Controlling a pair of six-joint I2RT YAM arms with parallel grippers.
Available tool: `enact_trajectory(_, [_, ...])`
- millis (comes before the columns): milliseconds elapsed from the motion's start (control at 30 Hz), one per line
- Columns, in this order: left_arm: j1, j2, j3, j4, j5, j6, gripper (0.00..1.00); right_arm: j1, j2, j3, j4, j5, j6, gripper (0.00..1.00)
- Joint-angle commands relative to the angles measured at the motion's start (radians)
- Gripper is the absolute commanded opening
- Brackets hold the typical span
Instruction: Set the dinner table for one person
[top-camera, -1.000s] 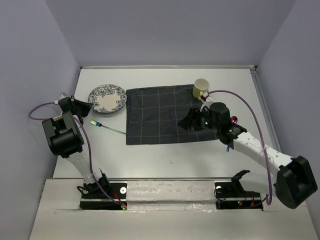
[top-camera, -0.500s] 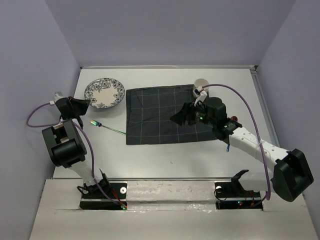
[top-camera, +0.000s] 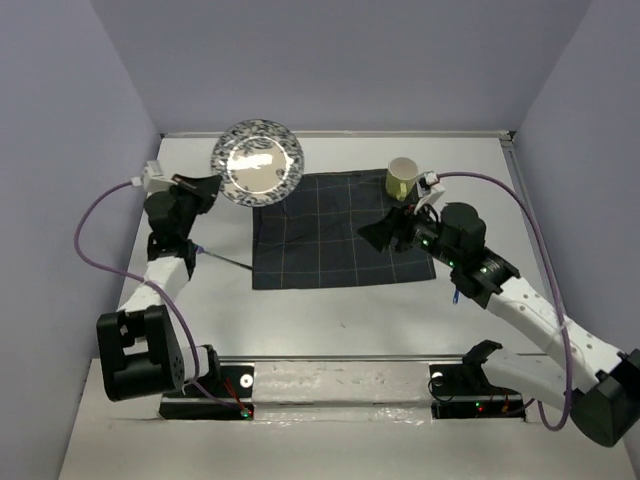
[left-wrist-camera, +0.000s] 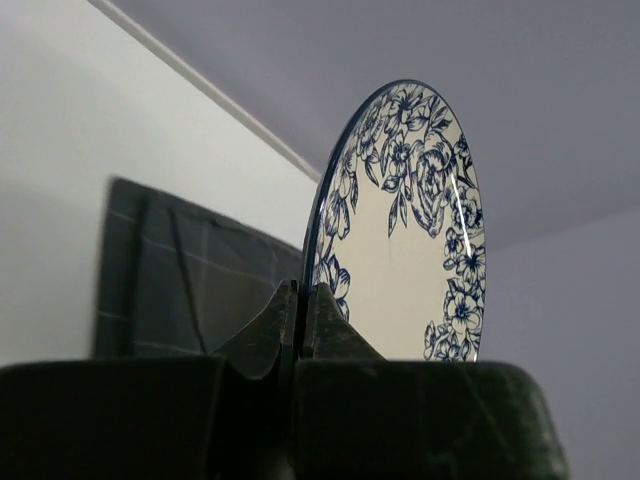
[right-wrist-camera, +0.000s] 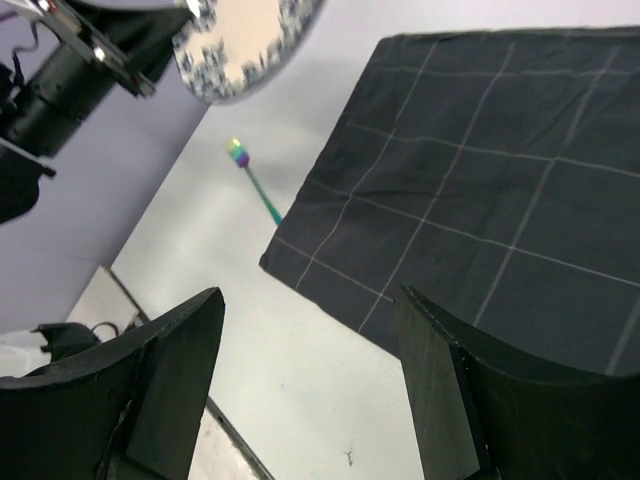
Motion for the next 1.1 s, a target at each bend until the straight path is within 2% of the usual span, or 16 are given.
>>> enact_trajectory(0, [-0.236,-0.058,-0.051,0.141,-0.054,-0.043,0.0,0.008,-0.142,0.032,-0.154,0.189,-0.062,0.74])
enact_trajectory(100, [-0.372,-0.026,-0.107,0.202,-0.106,-0.062,0.0,0.008,-0.217,0.042,-0.261,0.271,-0.082,0.73])
enact_trajectory(333, [-0.493,0.123,-0.117,0.322,-0.107,-0.075,0.0,0.008,-0.294,0.021,-0.34,0.311,-0.076,0.73])
enact_trajectory(633, [-0.533,0.351,-0.028,0.425,-0.028,-0.068,0.0,0.008,-0.266,-0.011,-0.346,0.306,-0.051,0.73])
enact_trajectory(900, [-0.558,0.445,0.021,0.434,0.001,-0.028,0.0,0.008,-0.243,-0.022,-0.34,0.333,-0.059,0.73])
enact_trajectory(1067, [-0.556,0.484,0.041,0.434,0.002,-0.011,0.0,0.008,-0.205,-0.04,-0.306,0.284,-0.059,0.73])
